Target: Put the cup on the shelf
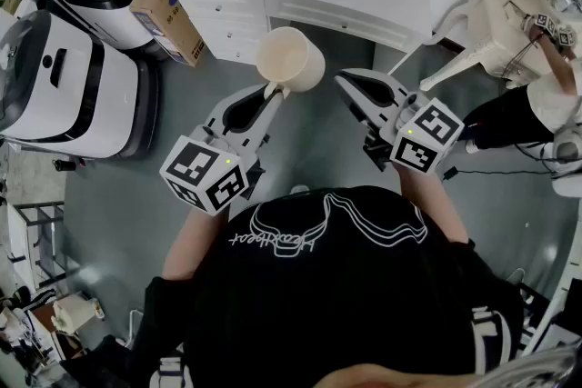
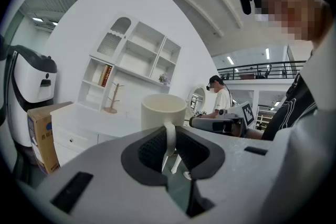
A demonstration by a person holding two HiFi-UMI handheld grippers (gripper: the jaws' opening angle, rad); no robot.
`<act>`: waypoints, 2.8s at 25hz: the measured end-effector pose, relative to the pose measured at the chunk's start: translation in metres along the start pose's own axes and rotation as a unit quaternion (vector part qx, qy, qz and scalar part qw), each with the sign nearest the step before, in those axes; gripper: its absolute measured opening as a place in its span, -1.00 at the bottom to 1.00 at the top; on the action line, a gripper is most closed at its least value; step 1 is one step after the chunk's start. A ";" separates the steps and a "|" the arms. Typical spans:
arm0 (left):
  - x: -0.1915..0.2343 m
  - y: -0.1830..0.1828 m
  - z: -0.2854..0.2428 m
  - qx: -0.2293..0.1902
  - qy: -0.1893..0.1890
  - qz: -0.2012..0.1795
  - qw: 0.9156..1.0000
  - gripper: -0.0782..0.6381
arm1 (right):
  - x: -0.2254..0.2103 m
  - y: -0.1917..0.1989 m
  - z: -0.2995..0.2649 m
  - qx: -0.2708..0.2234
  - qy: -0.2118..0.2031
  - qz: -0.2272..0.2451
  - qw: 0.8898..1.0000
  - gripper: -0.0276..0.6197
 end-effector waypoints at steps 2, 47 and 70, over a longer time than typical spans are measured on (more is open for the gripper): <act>0.001 -0.001 0.000 -0.001 0.000 -0.002 1.000 -0.63 | -0.001 -0.001 -0.001 -0.001 0.001 0.001 1.000 -0.90; 0.250 -0.027 -0.208 0.003 -0.052 0.004 0.999 -0.63 | -0.246 -0.125 -0.202 0.013 -0.041 -0.011 0.999 -0.90; 0.353 -0.027 -0.243 0.003 -0.062 0.011 0.998 -0.63 | -0.301 -0.154 -0.286 0.021 -0.030 -0.007 0.999 -0.90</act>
Point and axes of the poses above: the fingertips, and each gripper's own axes: z backward along the fingers, x to its left, y out of its underside, the point moved 2 cm from there along z, backward along the fingers, and after that the axes turned 13 degrees about -z, right-handed, at the moved point
